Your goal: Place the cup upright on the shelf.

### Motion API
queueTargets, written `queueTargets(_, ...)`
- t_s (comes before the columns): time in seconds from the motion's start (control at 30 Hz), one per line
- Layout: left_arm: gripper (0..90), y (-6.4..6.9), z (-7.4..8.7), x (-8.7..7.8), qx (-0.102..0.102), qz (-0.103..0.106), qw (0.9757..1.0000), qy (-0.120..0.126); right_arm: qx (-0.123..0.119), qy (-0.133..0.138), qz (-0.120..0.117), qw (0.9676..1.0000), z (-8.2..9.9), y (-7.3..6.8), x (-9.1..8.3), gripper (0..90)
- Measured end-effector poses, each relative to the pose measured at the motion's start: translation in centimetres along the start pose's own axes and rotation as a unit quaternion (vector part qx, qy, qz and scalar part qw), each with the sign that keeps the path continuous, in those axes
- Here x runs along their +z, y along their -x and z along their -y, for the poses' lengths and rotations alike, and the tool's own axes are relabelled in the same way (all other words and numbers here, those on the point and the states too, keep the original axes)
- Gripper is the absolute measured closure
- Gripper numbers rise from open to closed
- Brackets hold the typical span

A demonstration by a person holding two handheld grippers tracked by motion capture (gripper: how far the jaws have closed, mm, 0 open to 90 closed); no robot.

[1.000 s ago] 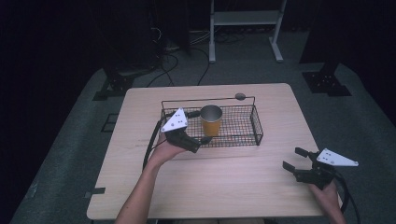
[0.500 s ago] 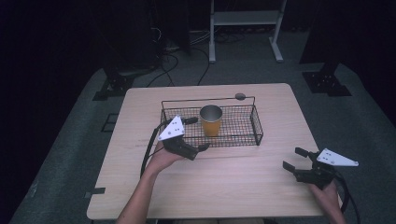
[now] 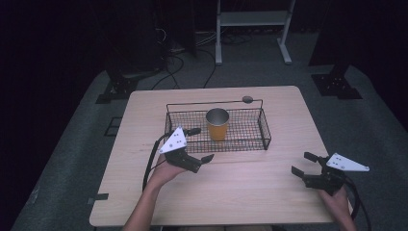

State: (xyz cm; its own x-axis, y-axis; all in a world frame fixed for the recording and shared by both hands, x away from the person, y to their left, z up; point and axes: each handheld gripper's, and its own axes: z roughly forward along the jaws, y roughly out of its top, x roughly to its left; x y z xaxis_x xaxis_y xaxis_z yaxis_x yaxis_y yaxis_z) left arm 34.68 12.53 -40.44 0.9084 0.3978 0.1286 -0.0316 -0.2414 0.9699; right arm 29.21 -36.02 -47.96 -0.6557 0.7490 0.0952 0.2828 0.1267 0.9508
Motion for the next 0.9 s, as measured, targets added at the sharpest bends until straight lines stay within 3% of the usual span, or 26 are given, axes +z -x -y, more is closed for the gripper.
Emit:
queueTargets(0.33,1.7,1.0,1.0,-0.9,-0.013,0.001,0.9999,0.007,0.002,-0.001,0.0,1.0,0.0,0.0,0.0,14.2)
queueTargets(0.9,1.6,4.4,4.3,-4.1,-0.039,-0.026,0.9982,0.039,-0.006,-0.003,-0.005,1.0,0.0,-0.1,0.0,14.2)
